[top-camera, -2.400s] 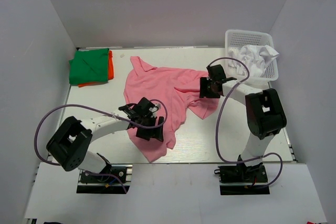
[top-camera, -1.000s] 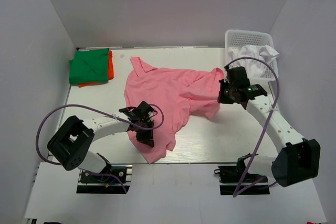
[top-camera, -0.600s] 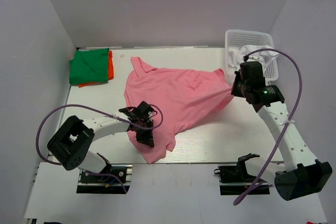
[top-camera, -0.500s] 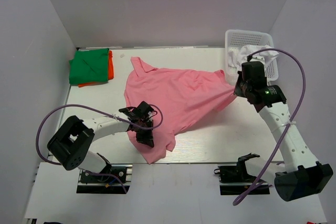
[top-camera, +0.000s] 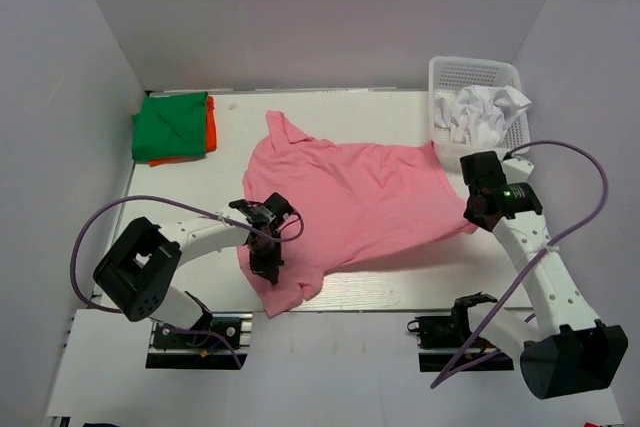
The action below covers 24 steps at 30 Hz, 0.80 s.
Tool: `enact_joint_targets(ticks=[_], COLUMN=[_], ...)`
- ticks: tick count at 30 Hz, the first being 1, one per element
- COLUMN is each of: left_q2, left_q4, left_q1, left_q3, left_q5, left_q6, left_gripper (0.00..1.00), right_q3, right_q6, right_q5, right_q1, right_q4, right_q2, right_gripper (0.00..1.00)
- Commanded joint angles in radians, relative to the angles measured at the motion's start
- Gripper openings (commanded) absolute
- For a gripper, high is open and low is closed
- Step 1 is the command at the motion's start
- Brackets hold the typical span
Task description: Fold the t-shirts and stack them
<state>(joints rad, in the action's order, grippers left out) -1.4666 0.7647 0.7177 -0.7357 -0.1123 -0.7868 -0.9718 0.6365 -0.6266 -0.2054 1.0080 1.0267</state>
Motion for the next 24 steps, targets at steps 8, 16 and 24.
enact_joint_targets(ticks=[8, 16, 24], left_q2=[0.025, -0.07, -0.413], left_q4=[0.277, 0.176, 0.065], left_q1=[-0.006, -0.026, -0.141], left_q3=[-0.145, -0.384, -0.826], left_q5=[0.29, 0.485, 0.592], left_q6=[-0.04, 0.013, 0.188], left_gripper=[0.0, 0.15, 0.57], right_q3=[-0.01, 0.019, -0.174], right_q6=[0.022, -0.294, -0.337], right_q5=[-0.059, 0.382, 0.47], right_q1=[0.015, -0.014, -0.141], right_q4=[-0.074, -0.515, -0.713], right_q2=[0.026, 0.135, 0.533], right_gripper=[0.9, 0.9, 0.9])
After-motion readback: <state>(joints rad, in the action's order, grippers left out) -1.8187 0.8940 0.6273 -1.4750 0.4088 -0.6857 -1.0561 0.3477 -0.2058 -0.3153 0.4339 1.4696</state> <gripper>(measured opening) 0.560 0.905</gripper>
